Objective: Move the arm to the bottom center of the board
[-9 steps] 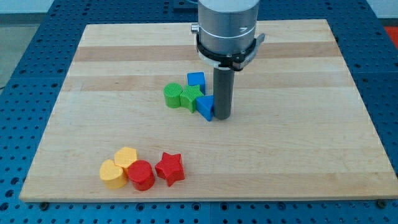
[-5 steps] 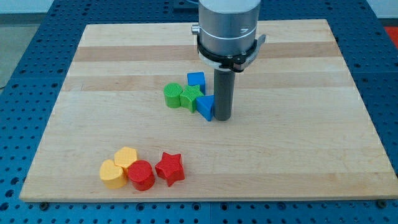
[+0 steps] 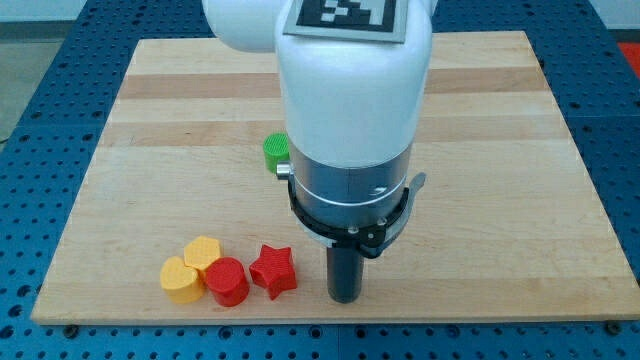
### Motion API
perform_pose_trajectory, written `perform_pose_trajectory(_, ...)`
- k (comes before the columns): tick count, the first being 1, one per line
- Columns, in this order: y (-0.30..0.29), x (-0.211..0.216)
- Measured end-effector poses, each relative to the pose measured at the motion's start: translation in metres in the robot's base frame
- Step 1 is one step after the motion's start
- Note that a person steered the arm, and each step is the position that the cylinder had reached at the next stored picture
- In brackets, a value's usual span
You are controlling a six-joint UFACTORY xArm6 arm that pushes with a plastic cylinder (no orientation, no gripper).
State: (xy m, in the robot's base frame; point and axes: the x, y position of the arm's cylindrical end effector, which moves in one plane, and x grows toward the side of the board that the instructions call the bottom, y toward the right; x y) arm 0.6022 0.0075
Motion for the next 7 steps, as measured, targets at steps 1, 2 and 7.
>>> perform_pose_trajectory(1, 0.0, 0.0)
perform_pose_trajectory(2, 0.0, 0.015)
perform_pose_trajectory(7, -0.051, 0.016)
